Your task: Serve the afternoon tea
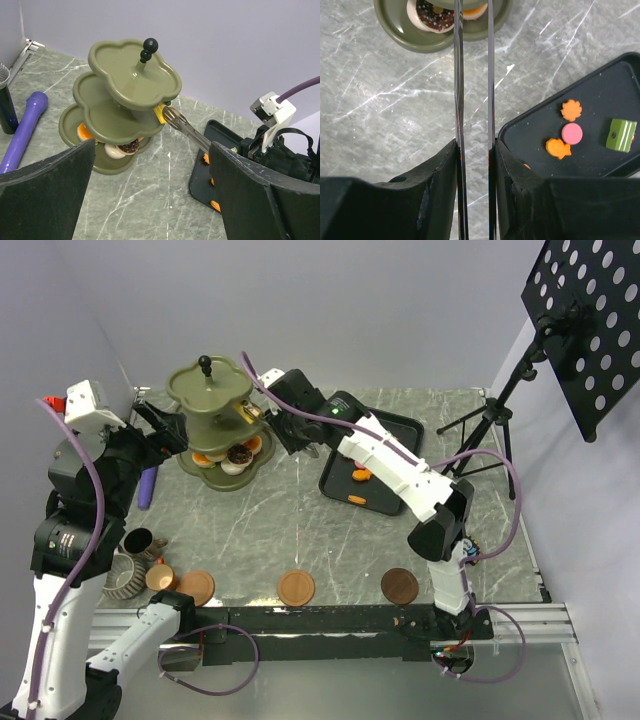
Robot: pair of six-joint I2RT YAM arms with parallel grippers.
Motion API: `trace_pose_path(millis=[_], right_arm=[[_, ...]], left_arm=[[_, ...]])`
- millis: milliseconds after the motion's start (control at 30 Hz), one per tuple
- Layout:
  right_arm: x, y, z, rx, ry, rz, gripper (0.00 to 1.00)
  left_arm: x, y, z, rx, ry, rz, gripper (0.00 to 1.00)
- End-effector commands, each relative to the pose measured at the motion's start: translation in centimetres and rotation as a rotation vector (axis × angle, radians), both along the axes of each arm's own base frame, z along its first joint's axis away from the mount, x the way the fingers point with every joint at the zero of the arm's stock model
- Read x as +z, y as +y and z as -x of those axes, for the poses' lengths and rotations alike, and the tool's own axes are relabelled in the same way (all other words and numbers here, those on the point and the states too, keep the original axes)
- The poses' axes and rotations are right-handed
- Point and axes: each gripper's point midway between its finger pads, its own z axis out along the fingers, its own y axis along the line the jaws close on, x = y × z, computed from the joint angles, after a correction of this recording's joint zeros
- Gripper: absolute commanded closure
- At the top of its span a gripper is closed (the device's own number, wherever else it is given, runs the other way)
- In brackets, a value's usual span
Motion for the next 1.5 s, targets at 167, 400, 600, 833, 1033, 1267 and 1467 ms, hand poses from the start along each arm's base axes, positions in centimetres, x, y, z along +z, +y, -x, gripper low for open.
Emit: trace_pose_path(millis=[167, 400, 600, 833, 1033, 1267, 1467], right_arm=[[0.4, 2.5, -1.4, 0.039, -0.037, -0.023, 0.71], [1.4, 2.3, -1.8, 0.029, -0.071, -0.043, 0.55], [2.2, 2.1, -1.9, 0.027, -0.093, -0.051, 0.44], [5.7, -0.3, -1.3, -0.036, -0.182, -0.111, 0.5], [6.1, -4.6, -0.2, -0.113, -0.18, -0.059, 0.53], [0.8, -14.6, -0.2, -0.338, -0.085, -0.007, 0.52], [-6.2, -22.7, 1.0, -0.464, 0.033, 0.053, 0.49]], left_arm=[[0.8, -0.1, -0.1, -0.011, -0.029, -0.015, 0.0], [0.6, -0.1, -0.3, -0.011, -0.023, -0.013, 0.0], [0.5, -0.3, -0.4, -0.02, -0.02, -0.011, 0.0], [0.3, -0.1, -0.4, -0.011, -0.014, -0.013, 0.0], [0.0, -0.3, -0.6, -0.016, -0.007, -0.01, 0.0], [-0.1, -0.2, -0.6, -0.011, -0.005, -0.008, 0.0], [-0.3, -0.4, -0.9, -0.018, 0.001, 0.0, 0.0]])
